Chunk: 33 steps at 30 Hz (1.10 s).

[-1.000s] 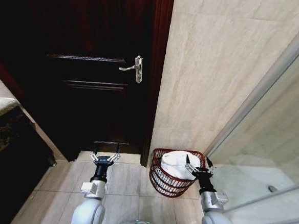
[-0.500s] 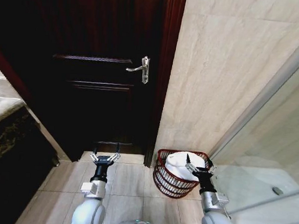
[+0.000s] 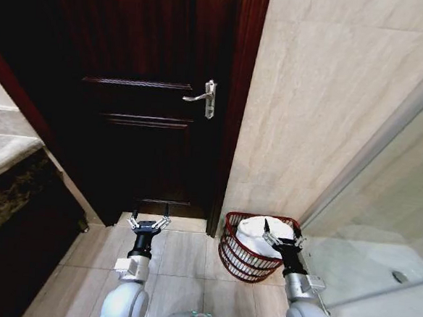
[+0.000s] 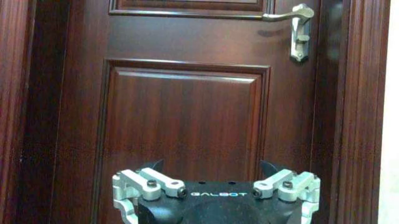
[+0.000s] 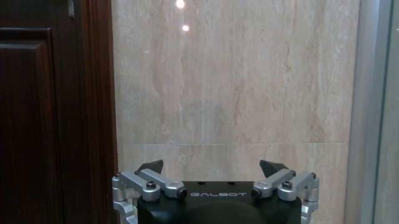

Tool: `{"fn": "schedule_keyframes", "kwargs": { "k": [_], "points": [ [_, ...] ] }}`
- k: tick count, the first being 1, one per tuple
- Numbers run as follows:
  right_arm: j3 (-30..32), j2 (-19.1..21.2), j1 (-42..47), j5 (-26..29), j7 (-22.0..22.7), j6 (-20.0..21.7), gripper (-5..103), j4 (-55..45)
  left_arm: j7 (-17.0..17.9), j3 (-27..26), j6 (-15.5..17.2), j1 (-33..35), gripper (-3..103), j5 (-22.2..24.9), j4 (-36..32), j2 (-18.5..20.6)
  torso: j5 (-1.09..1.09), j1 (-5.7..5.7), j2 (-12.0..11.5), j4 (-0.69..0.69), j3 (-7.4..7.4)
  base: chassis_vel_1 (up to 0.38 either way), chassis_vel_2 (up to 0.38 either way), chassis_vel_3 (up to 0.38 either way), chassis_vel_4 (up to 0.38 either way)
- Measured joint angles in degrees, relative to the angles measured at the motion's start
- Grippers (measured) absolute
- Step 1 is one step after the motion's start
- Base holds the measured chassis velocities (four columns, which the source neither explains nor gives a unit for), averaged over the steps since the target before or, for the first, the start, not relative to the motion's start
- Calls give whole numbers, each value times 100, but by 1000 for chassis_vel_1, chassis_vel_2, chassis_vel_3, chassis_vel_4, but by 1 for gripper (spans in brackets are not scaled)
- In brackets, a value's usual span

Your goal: Discard the used towel into the hamper.

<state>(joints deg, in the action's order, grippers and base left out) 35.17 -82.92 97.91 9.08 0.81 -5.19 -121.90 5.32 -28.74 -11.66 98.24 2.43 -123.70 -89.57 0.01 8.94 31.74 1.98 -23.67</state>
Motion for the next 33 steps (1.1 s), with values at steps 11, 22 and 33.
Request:
{"fn": "schedule_keyframes", "kwargs": {
  "k": [11, 22, 33],
  "points": [
    [103, -39, 31, 60, 26, -17, 100, -95, -181, 0, 370, 51, 100, 57, -206, 120, -1, 5, 15, 0, -10, 0, 0, 0, 0],
    [262, -138, 118, 114, -45, 16, 100, -412, -180, -51, 678, 50, 100, 115, -471, 178, -1, 111, 278, -1, -166, 0, 0, 0, 0],
    [514, -72, 282, 387, -268, 289, 100, -981, -336, -813, 869, 128, 100, 666, -823, 711, 0, 234, 573, -1, -337, 0, 0, 0, 0]
  ]
}}
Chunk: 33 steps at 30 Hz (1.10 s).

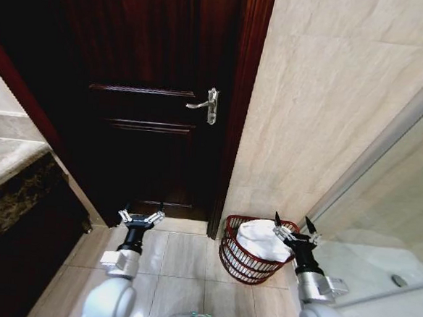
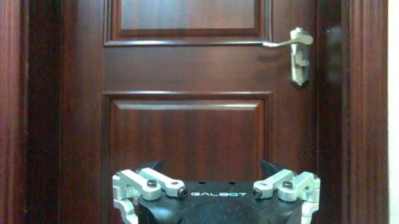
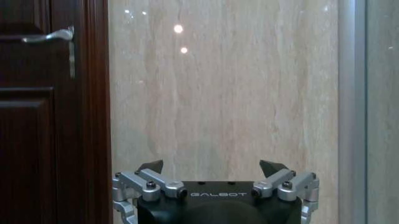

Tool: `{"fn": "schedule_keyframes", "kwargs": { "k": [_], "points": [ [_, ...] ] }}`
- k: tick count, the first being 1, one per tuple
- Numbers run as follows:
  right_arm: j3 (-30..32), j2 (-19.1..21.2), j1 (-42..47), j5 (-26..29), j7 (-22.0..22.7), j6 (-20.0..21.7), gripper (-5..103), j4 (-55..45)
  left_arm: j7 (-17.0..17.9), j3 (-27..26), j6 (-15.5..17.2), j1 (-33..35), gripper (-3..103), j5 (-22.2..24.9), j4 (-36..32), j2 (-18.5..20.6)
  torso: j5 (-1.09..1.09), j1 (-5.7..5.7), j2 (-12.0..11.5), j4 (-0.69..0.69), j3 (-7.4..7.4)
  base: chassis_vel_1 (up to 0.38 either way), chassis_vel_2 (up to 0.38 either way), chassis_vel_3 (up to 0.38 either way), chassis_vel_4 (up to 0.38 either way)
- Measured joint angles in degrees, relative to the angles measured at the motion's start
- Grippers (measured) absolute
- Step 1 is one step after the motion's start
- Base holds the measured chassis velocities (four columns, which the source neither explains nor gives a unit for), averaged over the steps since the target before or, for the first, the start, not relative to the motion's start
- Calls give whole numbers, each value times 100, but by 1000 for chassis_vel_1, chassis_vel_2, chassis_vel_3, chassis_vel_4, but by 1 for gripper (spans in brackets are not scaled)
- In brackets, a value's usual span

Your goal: Discard the used towel into the hamper.

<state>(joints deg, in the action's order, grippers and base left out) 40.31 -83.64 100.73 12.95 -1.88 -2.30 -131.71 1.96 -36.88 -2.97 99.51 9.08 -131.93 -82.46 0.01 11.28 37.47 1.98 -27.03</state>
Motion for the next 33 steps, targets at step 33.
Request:
{"fn": "schedule_keyframes", "kwargs": {
  "k": [33],
  "points": [
    [-59, -64, -39, -260, -96, 631, 100, -269, 21, -173, 216, 25, 100, 373, -216, 225, -1, 353, 834, 0, -481, 0, 0, 0, 0]
  ]
}}
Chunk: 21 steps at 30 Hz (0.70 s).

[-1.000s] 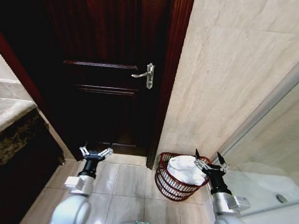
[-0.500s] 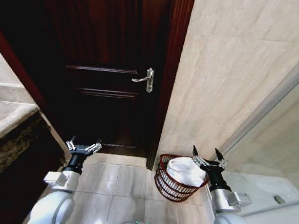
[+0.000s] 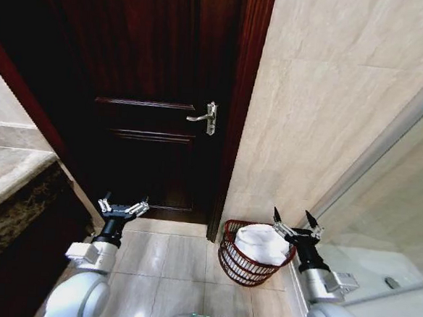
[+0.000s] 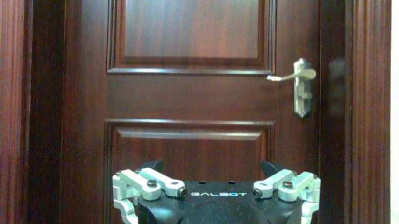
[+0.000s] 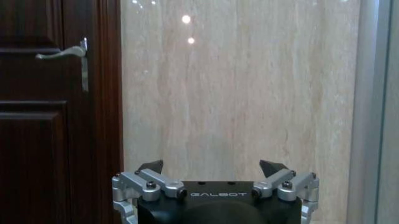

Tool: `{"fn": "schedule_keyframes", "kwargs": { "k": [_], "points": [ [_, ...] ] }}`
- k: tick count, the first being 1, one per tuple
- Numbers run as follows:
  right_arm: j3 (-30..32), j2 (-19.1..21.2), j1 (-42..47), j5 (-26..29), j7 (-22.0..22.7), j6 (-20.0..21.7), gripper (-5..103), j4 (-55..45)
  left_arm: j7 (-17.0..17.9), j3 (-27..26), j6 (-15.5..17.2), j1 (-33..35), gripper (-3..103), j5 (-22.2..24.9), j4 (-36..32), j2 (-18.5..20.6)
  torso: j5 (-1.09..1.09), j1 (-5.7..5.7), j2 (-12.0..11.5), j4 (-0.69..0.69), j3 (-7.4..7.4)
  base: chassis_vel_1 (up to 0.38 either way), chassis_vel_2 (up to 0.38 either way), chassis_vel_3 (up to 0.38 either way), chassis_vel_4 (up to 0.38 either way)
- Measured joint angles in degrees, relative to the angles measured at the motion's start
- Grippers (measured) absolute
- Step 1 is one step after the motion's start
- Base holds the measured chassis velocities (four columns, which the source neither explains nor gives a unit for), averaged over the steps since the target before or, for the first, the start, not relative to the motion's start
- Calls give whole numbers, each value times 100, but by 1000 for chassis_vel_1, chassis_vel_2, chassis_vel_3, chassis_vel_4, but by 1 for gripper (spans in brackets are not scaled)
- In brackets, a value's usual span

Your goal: Discard the used towel into the hamper.

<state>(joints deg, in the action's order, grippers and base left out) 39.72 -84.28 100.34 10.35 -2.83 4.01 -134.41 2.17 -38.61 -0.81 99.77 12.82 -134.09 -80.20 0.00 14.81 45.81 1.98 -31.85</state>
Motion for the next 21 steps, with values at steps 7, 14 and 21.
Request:
{"fn": "schedule_keyframes", "kwargs": {
  "k": [7, 14, 21],
  "points": [
    [110, -205, 158, -158, -436, -683, 100, 513, -9, 127, -374, 55, 100, -302, 360, -178, 0, 71, 178, 0, -108, 0, 0, 0, 0],
    [73, -300, 221, -204, -537, -883, 100, 613, -22, 131, -454, 57, 100, -422, 443, -192, -1, 147, 358, 0, -213, 0, 0, 0, 0],
    [-59, -375, 163, -335, -525, -856, 100, 501, -31, 155, -329, 73, 100, -430, 406, -157, -1, 240, 567, 0, -328, 0, 0, 0, 0]
  ]
}}
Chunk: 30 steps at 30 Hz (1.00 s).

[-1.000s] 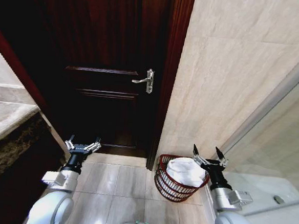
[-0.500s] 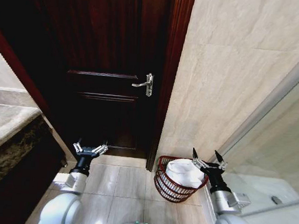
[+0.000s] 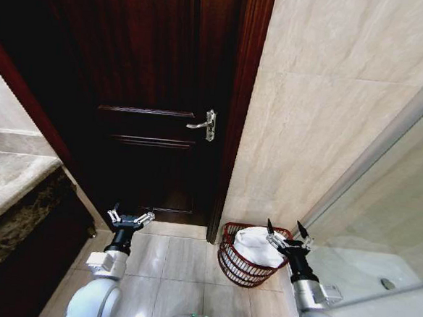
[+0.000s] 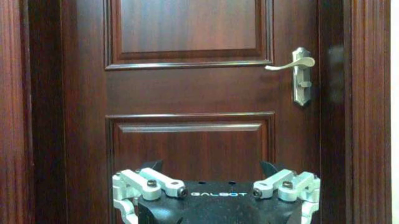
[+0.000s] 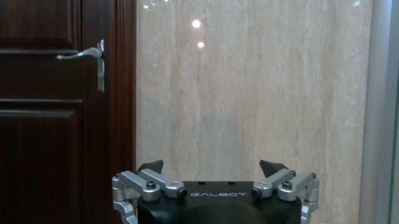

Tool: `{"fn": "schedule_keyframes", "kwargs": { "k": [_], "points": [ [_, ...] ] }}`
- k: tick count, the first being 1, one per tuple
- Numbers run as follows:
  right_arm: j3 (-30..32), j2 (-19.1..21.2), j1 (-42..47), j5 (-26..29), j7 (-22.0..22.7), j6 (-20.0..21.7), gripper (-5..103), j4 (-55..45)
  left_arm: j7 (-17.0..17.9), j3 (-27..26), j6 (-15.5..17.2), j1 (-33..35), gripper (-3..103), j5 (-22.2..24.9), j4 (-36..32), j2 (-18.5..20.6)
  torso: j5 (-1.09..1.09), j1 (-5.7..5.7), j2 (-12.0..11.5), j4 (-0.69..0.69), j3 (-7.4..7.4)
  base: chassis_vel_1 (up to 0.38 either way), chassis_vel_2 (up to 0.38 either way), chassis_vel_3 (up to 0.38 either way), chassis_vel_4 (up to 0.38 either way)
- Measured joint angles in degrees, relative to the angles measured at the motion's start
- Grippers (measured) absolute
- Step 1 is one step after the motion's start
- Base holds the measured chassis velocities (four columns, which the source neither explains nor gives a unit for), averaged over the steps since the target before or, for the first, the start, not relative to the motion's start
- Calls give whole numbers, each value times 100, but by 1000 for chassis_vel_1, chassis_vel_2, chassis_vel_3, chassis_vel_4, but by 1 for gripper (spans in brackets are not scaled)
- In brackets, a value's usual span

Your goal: Discard the used towel into the hamper.

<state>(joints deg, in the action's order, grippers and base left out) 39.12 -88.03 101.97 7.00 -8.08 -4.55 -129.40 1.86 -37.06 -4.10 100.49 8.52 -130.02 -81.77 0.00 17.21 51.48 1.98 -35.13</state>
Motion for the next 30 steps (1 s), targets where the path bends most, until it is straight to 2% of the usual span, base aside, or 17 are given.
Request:
{"fn": "schedule_keyframes", "kwargs": {
  "k": [7, 30],
  "points": [
    [-21, -23, -27, -13, 24, 47, 100, -108, 24, -2, 98, -29, 100, 26, -27, 35, 1, 83, 186, 0, -103, 0, 0, 0, 0],
    [-108, -17, -35, -89, 82, 182, 100, -287, -9, -38, 78, -16, 100, 31, -103, 49, 0, 352, 793, 0, -440, 0, 0, 0, 0]
  ]
}}
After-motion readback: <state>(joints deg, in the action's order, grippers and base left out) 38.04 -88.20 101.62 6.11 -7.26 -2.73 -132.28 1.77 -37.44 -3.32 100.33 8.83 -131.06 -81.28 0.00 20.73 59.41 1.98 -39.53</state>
